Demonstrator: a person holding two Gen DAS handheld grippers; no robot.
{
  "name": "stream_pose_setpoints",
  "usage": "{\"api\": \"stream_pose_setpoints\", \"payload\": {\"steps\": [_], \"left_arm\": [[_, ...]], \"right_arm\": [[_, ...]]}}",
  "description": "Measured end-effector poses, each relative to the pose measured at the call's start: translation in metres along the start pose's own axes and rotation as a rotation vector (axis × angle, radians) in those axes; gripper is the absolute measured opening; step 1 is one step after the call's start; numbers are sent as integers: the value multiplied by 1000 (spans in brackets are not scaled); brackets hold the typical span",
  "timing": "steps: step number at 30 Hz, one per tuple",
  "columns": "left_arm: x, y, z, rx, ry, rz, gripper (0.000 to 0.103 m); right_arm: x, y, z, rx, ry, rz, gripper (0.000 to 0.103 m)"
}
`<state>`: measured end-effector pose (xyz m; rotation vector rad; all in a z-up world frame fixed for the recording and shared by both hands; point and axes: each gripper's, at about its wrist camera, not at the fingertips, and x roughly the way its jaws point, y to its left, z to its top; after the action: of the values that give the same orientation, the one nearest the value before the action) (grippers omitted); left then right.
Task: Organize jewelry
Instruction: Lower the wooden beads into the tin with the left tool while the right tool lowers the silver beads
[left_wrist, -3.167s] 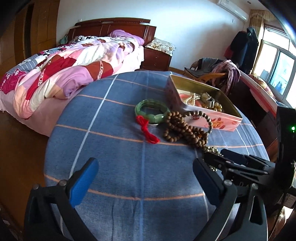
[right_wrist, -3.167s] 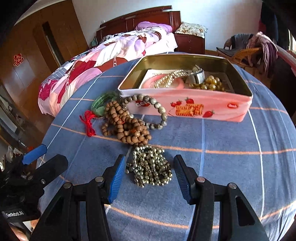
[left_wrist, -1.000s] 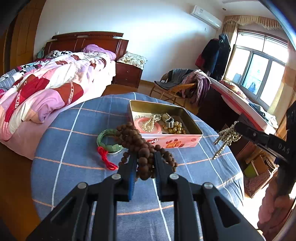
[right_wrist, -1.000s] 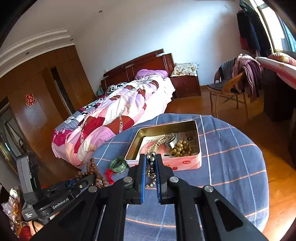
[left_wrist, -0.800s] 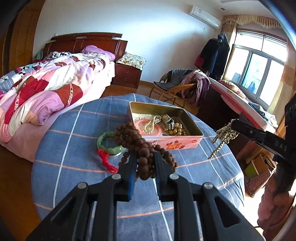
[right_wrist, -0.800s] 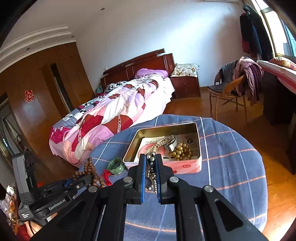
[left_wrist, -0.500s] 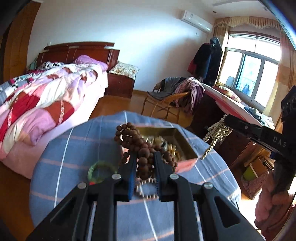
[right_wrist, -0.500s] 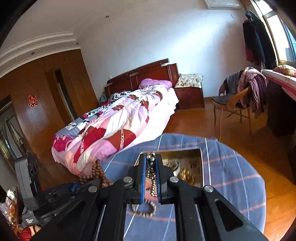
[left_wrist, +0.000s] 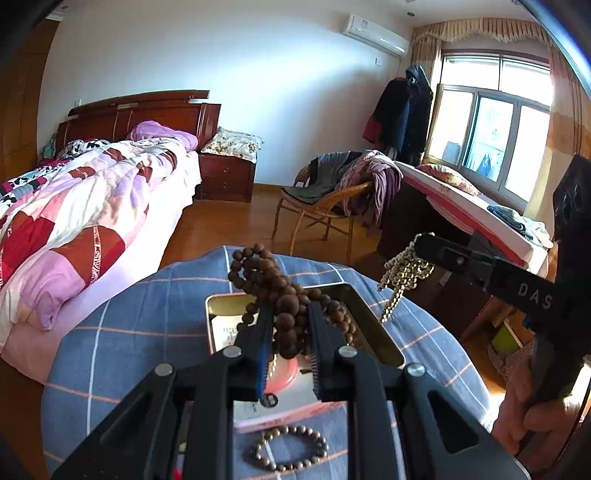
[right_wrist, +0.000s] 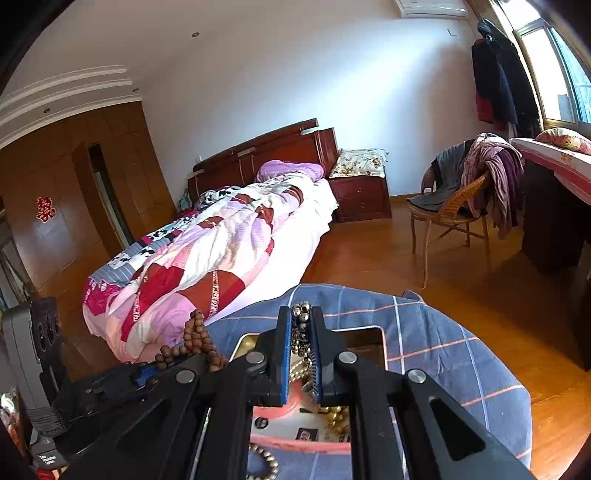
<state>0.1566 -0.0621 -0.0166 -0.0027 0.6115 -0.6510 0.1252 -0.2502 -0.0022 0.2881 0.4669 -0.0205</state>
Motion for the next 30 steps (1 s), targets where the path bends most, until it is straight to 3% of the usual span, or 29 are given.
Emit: {"api": "stream_pose_setpoints", "payload": {"steps": [30], "left_arm": [[87, -4, -5, 5, 194, 77, 19]], "right_arm": [[85, -30, -18, 24, 74, -121, 9]]}}
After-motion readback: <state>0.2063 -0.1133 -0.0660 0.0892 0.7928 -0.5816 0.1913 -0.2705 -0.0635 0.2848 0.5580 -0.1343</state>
